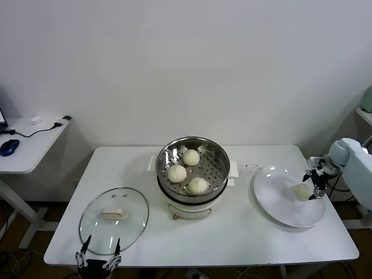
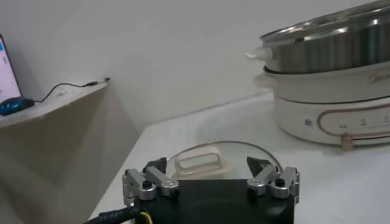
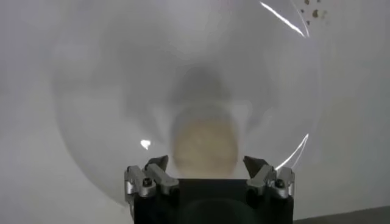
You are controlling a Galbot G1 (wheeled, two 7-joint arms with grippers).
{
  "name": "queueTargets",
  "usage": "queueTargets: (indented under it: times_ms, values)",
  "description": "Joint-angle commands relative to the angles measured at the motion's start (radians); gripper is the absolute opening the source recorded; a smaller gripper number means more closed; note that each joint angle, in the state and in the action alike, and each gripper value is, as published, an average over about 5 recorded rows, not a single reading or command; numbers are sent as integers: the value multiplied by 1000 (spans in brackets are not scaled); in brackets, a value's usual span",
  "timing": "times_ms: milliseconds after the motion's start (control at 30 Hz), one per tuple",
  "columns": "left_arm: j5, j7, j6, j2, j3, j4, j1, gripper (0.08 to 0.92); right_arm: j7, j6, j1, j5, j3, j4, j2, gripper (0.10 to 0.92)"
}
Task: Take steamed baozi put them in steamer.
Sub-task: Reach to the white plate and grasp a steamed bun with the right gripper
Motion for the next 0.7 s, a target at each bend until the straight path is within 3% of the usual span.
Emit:
queueTargets:
  times_ms: [33, 200, 467, 700]
  values:
    - [4, -1, -1, -4, 1, 5, -1, 823, 0, 34, -24, -84, 82, -84, 62, 823]
    - [3, -1, -1, -3, 0, 9, -2, 823, -5, 34, -13, -80, 72, -91, 67, 812]
    - [0, -4, -4, -5, -2, 8, 1, 823, -11, 35, 6, -70, 62, -100, 66, 655]
    - [-1, -4, -8, -4, -3, 5, 7, 823, -19, 33, 17, -38, 47, -92, 56, 577]
